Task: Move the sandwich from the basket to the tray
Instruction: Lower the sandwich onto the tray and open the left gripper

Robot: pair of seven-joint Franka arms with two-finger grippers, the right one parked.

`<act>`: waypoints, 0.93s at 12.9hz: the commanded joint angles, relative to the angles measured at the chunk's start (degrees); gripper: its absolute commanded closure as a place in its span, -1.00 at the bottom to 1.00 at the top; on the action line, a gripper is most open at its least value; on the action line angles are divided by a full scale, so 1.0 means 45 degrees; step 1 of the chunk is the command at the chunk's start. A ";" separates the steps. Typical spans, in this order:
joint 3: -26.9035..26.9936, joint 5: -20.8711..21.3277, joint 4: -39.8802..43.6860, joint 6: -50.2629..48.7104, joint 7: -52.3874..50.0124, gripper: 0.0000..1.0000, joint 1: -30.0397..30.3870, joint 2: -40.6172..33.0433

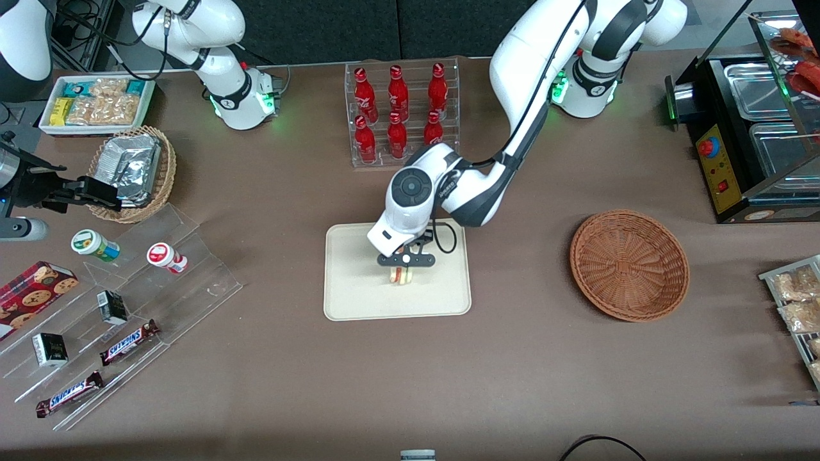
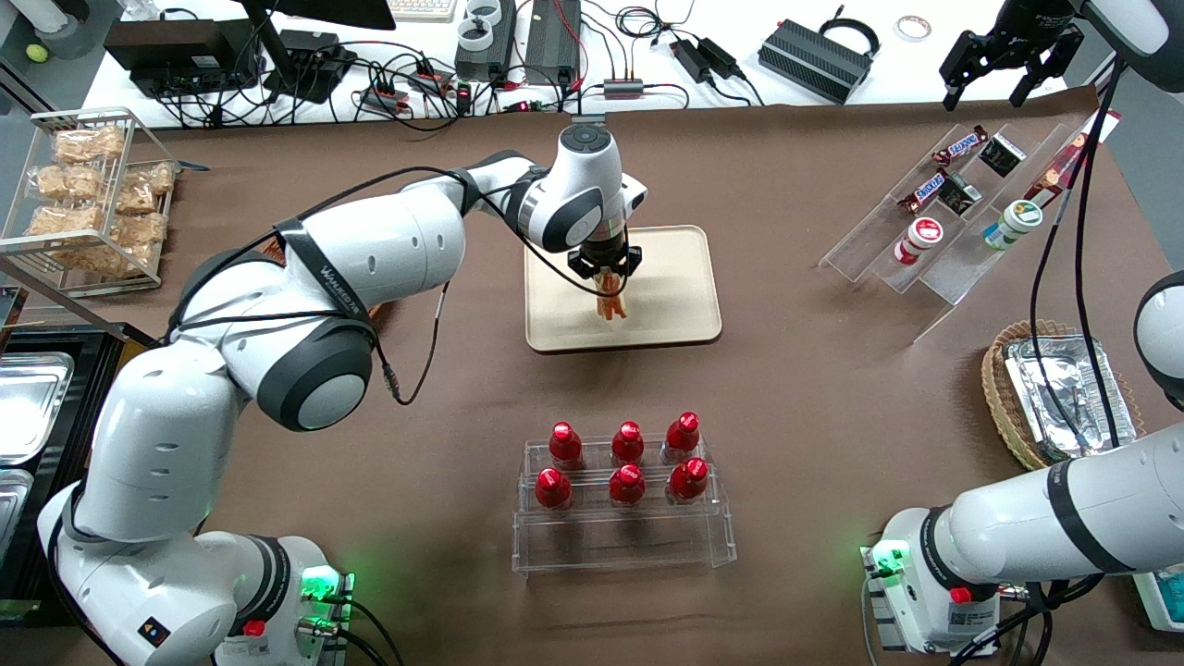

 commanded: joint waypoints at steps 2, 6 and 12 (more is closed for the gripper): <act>0.0217 0.0051 0.1262 -0.0036 0.0259 0.94 -0.0023 0.1079; 0.0433 0.0070 0.1381 -0.0036 0.0181 0.90 -0.0043 0.1491; 0.0433 0.0051 0.1381 -0.0328 0.0044 -1.00 -0.0024 0.0909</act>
